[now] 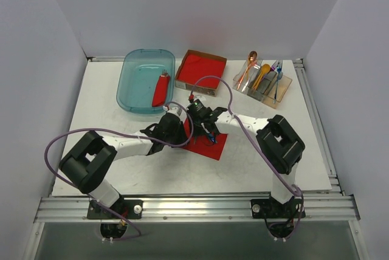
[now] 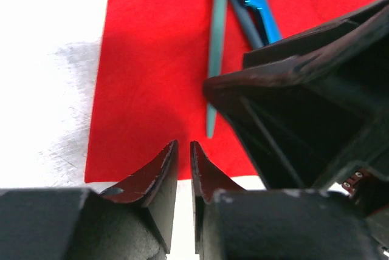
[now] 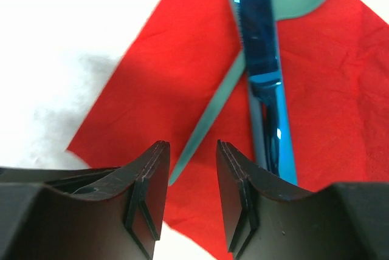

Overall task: Place the utensils on the paper napkin and roll it up
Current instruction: Adjust the utensils on the napkin.

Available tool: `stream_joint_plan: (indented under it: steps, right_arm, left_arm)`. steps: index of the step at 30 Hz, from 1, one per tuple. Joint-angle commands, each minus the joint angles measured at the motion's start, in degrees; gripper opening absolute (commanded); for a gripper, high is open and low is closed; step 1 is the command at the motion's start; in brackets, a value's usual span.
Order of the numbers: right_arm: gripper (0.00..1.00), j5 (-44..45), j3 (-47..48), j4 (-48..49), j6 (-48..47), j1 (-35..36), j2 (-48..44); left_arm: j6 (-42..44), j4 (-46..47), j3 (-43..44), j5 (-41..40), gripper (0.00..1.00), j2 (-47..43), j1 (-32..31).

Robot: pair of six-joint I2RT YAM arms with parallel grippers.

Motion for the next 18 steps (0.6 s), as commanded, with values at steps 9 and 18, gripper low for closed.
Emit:
stream_joint_plan:
  steps: [9,18]
  right_arm:
    - [0.31,6.22,4.00,-3.17,1.89,1.18,3.85]
    - [0.14,8.94,4.97,-6.68,0.66,1.44,3.06]
  left_arm:
    - [-2.41,3.78,-0.85,-2.32,0.20,2.64,0.58]
    - [-1.53,0.62,-0.32,-3.55,0.19,1.94,1.64]
